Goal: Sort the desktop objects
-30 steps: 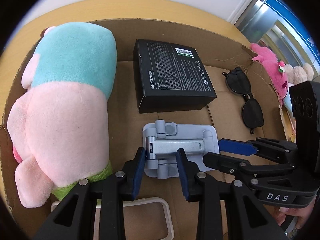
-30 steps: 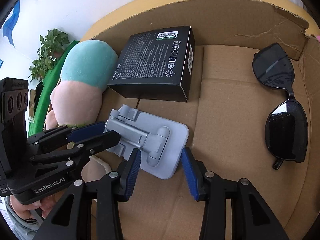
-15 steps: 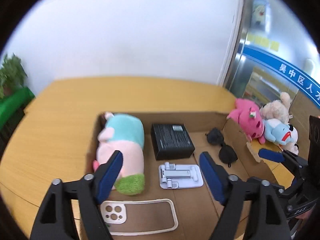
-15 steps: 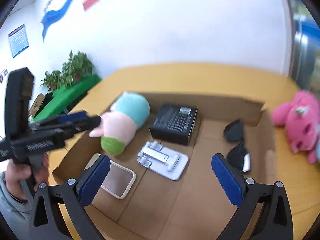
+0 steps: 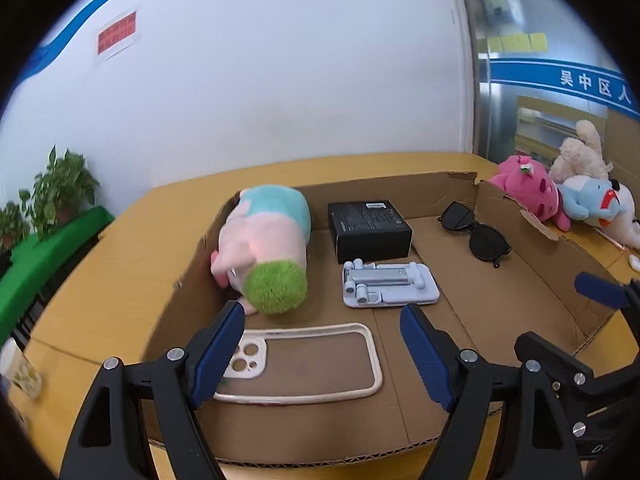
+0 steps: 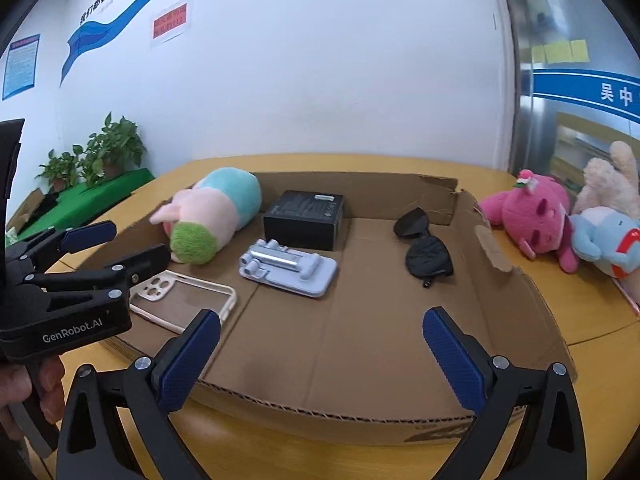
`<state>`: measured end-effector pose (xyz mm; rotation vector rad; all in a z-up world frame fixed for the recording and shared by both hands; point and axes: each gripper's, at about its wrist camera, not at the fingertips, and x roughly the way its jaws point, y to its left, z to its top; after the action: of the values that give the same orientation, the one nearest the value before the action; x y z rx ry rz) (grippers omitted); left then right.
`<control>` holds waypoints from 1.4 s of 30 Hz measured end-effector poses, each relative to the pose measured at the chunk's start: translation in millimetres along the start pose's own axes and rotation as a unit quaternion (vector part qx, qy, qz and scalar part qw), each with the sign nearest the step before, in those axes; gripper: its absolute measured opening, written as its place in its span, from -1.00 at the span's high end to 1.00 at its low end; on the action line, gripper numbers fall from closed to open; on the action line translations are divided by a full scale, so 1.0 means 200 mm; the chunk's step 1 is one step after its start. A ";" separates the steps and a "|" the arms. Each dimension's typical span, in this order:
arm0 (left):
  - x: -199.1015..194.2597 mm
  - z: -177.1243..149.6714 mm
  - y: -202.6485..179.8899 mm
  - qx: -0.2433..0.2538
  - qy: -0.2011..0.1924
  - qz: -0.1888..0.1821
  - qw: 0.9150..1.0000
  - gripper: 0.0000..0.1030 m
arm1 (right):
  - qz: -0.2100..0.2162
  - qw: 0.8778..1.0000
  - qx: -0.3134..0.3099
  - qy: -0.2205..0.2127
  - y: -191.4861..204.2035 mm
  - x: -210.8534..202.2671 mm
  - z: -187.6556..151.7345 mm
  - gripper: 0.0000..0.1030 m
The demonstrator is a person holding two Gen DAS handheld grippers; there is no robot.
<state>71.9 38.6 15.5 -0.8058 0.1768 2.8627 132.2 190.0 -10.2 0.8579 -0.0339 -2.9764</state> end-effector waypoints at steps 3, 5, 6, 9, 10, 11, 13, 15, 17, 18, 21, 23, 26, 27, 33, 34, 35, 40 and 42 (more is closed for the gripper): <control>0.07 -0.06 0.00 -0.018 0.016 0.013 1.000 -0.55 | 0.000 1.000 0.013 0.009 -0.03 0.04 -0.06 -1.00; 0.10 -0.11 0.01 -0.024 0.030 0.016 0.999 -0.55 | -0.002 1.000 0.013 -0.008 -0.03 0.03 -0.07 -1.00; 0.12 -0.13 0.01 -0.030 0.038 0.011 0.999 -0.57 | -0.003 1.000 0.014 -0.012 -0.04 0.03 -0.07 -1.00; 0.10 -0.15 0.02 -0.033 0.015 0.010 0.999 -0.63 | -0.006 1.000 0.010 -0.026 -0.04 0.04 -0.09 -1.00; 0.09 -0.16 0.02 -0.033 0.005 0.011 0.999 -0.66 | -0.007 0.999 0.009 -0.032 -0.04 0.04 -0.09 -1.00; 0.09 -0.16 0.02 -0.032 -0.006 0.011 0.999 -0.66 | -0.008 0.999 0.009 -0.034 -0.03 0.03 -0.10 -1.00; 0.09 -0.17 0.03 -0.032 -0.010 0.011 0.999 -0.73 | -0.007 0.999 0.009 -0.032 -0.04 0.04 -0.09 -1.00; 0.10 -0.17 0.03 -0.032 -0.007 0.010 0.999 -0.75 | -0.007 0.999 0.008 -0.031 -0.04 0.04 -0.09 -1.00; 0.10 -0.17 0.03 -0.033 -0.006 0.010 0.999 -0.76 | -0.007 0.999 0.008 -0.030 -0.04 0.05 -0.09 -1.00; 0.11 -0.17 0.03 -0.032 -0.006 0.010 0.999 -0.76 | -0.007 1.000 0.008 -0.030 -0.04 0.05 -0.09 -1.00; 0.11 -0.16 0.04 -0.032 -0.007 0.008 0.999 -0.76 | -0.007 0.999 0.008 -0.030 -0.04 0.04 -0.09 -1.00; 0.11 -0.16 0.04 -0.031 -0.007 0.008 0.999 -0.76 | -0.007 0.999 0.008 -0.030 -0.04 0.05 -0.09 -1.00; 0.11 -0.17 0.04 -0.031 -0.006 0.008 0.999 -0.76 | -0.007 0.999 0.008 -0.030 -0.04 0.05 -0.09 -1.00; 0.11 -0.17 0.04 -0.031 -0.007 0.008 0.999 -0.76 | -0.007 0.999 0.008 -0.030 -0.04 0.05 -0.09 -1.00; 0.11 -0.16 0.04 -0.029 -0.006 0.008 1.000 -0.77 | -0.007 0.999 0.008 -0.030 -0.03 0.05 -0.08 -1.00; 0.11 -0.16 0.04 -0.029 -0.006 0.008 1.000 -0.77 | -0.007 0.999 0.008 -0.030 -0.03 0.05 -0.08 -1.00; 0.11 -0.16 0.04 -0.029 -0.006 0.008 1.000 -0.77 | -0.007 0.999 0.008 -0.030 -0.03 0.05 -0.08 -1.00; 0.11 -0.16 0.04 -0.029 -0.006 0.007 1.000 -0.77 | -0.007 0.999 0.008 -0.030 -0.03 0.05 -0.08 -1.00; 0.11 -0.16 0.04 -0.029 -0.005 0.007 1.000 -0.77 | -0.007 0.999 0.008 -0.030 -0.03 0.05 -0.08 -1.00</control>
<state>68.5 28.5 -22.1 -0.8031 0.0987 2.8973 131.8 195.4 -29.6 0.7734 -0.0551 -3.0177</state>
